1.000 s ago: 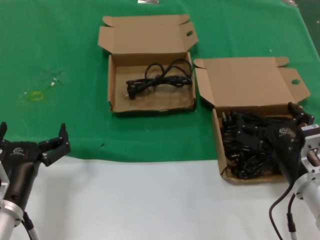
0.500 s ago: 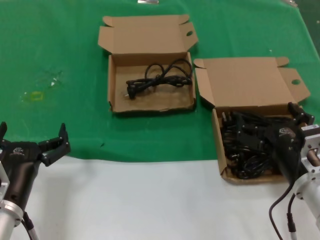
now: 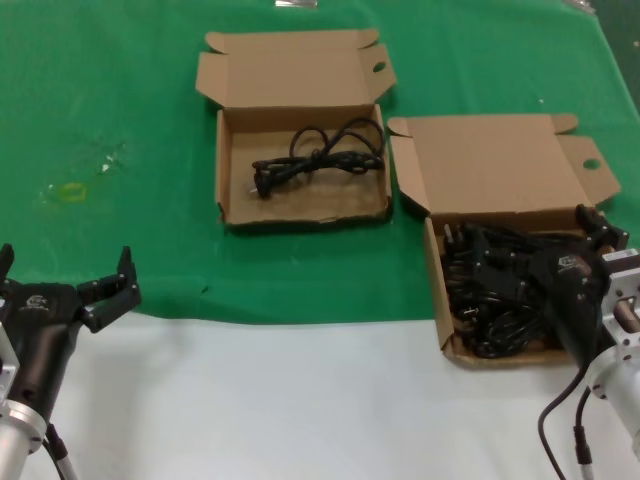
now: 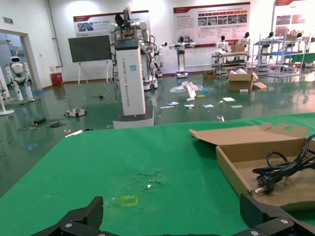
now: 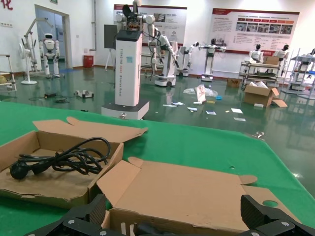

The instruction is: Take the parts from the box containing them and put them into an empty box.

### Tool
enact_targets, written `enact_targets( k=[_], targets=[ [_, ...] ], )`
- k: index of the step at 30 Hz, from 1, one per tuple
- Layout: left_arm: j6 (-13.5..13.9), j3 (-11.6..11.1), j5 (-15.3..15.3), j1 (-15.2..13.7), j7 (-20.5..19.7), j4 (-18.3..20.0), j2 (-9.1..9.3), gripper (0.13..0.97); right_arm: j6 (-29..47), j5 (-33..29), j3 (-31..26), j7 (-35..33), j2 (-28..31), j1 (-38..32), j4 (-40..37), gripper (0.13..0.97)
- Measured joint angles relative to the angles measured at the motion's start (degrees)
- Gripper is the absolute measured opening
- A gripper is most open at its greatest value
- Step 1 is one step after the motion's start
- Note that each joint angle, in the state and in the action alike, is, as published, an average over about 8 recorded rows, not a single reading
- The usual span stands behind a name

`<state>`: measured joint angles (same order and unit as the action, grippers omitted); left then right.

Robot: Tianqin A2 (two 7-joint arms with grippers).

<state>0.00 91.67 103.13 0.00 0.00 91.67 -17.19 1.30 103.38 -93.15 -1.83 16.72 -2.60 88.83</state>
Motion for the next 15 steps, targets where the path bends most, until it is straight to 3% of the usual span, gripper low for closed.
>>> enact_targets(
  k=[15],
  targets=[
    [0.0, 0.0, 0.0, 0.0, 0.0, 0.0, 0.00, 0.966, 0.0, 0.0, 0.0, 0.0, 0.0, 0.0, 0.0, 0.966]
  ],
)
